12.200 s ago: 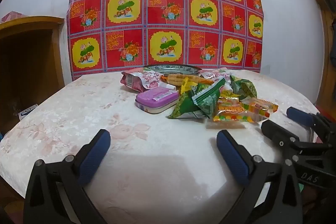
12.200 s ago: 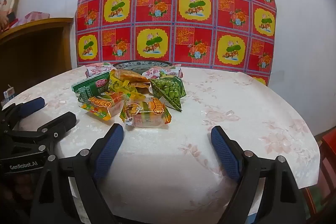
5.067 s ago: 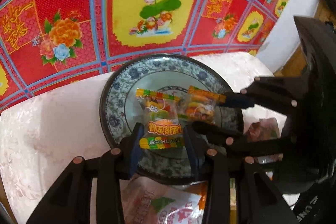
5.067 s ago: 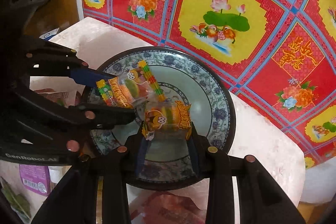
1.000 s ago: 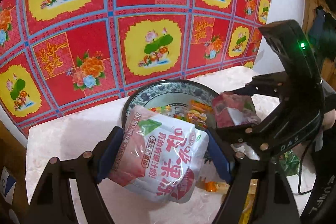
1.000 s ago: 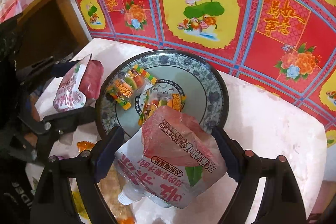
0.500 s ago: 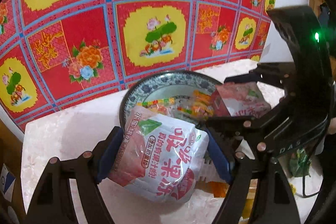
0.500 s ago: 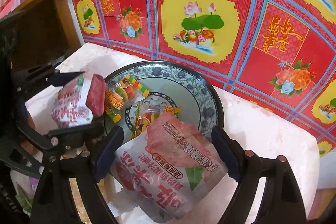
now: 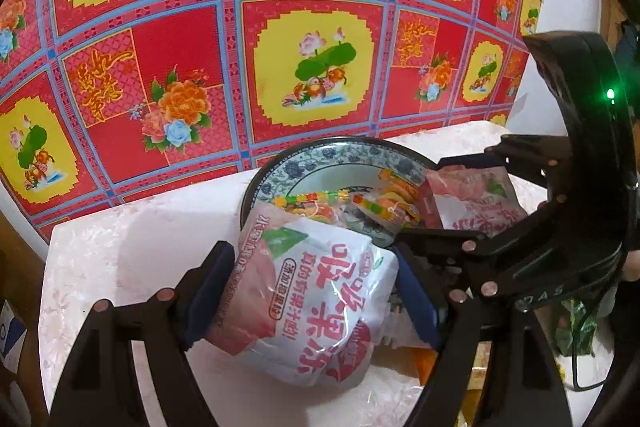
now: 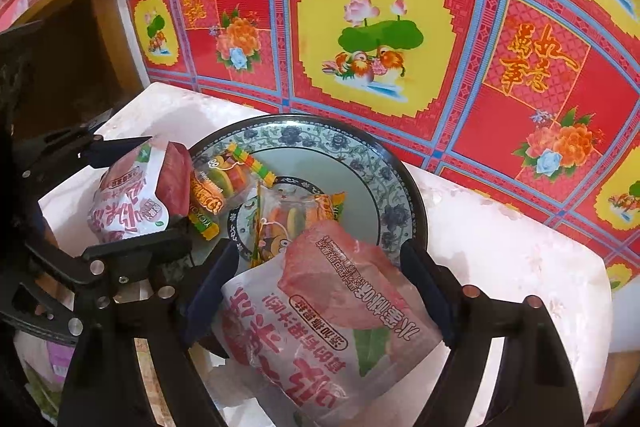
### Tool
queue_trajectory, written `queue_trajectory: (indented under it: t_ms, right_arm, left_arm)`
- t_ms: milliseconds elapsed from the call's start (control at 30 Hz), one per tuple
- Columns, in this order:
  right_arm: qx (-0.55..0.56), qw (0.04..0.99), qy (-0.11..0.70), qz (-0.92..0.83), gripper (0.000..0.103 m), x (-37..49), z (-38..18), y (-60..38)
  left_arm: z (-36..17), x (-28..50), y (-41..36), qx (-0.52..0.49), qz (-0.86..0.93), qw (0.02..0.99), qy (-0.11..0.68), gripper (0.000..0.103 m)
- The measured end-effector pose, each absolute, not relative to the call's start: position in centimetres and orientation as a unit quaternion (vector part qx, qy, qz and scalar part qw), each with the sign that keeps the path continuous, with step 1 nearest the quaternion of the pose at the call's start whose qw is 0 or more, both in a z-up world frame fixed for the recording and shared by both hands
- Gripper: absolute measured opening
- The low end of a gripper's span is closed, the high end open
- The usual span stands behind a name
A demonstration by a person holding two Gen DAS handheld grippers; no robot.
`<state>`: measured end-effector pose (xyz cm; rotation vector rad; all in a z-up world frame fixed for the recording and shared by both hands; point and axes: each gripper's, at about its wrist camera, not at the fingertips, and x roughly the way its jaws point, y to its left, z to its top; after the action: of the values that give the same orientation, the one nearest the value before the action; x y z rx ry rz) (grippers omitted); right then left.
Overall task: Organize snacks
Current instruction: 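Lower both pink pouches onto the plate and open both tools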
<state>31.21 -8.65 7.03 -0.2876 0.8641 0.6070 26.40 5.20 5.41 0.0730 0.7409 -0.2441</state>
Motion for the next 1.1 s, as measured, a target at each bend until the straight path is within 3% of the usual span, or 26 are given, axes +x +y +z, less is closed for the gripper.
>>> queue_trajectory:
  t_ms: [533,667,967,1100]
  right_arm:
    - [-0.115,0.868,0.394,0.279,0.085,31.8,7.0,-8.7]
    - [-0.122,0.872,0.386,0.277,0.085,31.6,7.2,-8.5]
    - [-0.103,0.908,0.302,0.271,0.086,30.4,10.2,-9.6]
    - [-0.093,0.904,0.303,0.285,0.090,30.4,10.5,-9.7]
  left_arm:
    - [5.9,26.7,6.0,-0.007,-0.119,0.930,0.347,0.084]
    - [6.4,26.5,6.3,-0.018,-0.120,0.935,0.332,0.090]
    - [8.0,25.0,6.4,-0.013,-0.111,0.957,0.267,0.096]
    - [8.1,25.1,6.7,-0.019,-0.101,0.959,0.265,0.096]
